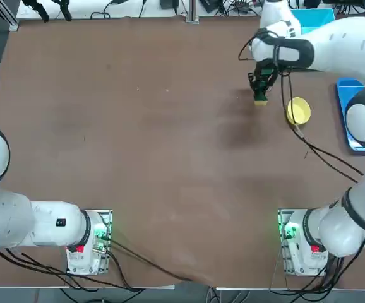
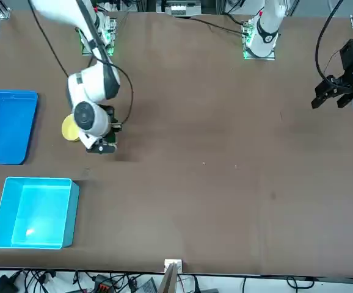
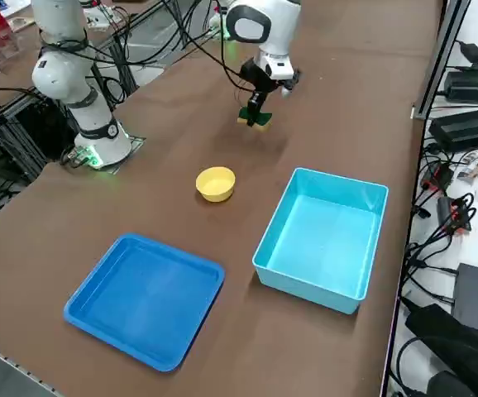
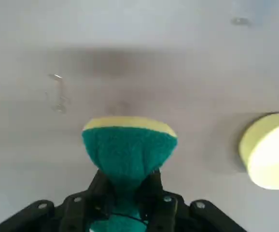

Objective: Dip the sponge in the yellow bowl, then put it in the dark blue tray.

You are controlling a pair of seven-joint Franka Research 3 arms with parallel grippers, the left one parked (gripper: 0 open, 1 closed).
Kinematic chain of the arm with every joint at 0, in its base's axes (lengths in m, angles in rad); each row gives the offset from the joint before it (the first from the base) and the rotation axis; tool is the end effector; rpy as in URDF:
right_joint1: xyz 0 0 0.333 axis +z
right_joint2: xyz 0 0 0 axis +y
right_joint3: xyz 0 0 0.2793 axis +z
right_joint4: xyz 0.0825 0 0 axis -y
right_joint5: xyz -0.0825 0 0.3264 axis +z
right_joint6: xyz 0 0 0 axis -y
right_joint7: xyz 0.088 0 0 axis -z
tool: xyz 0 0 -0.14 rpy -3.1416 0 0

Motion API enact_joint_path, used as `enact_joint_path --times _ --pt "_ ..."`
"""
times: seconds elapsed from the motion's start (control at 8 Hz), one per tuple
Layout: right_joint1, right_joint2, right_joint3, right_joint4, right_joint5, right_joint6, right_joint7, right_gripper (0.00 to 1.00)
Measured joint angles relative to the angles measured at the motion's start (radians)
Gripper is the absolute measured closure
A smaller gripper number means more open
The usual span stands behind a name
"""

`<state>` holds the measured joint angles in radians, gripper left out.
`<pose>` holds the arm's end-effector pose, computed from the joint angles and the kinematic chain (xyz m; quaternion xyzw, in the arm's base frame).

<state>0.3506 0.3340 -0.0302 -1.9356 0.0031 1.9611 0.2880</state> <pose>0.4875 0.1623 0.2630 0.9880 0.0153 -0.1454 0.0495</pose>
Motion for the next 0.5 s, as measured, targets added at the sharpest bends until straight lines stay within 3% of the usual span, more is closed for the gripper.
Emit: enact_joint_path --times 0.5 --pt "-0.204 -0.220 -0.008 -0.246 -0.053 0.018 -0.311 0.71"
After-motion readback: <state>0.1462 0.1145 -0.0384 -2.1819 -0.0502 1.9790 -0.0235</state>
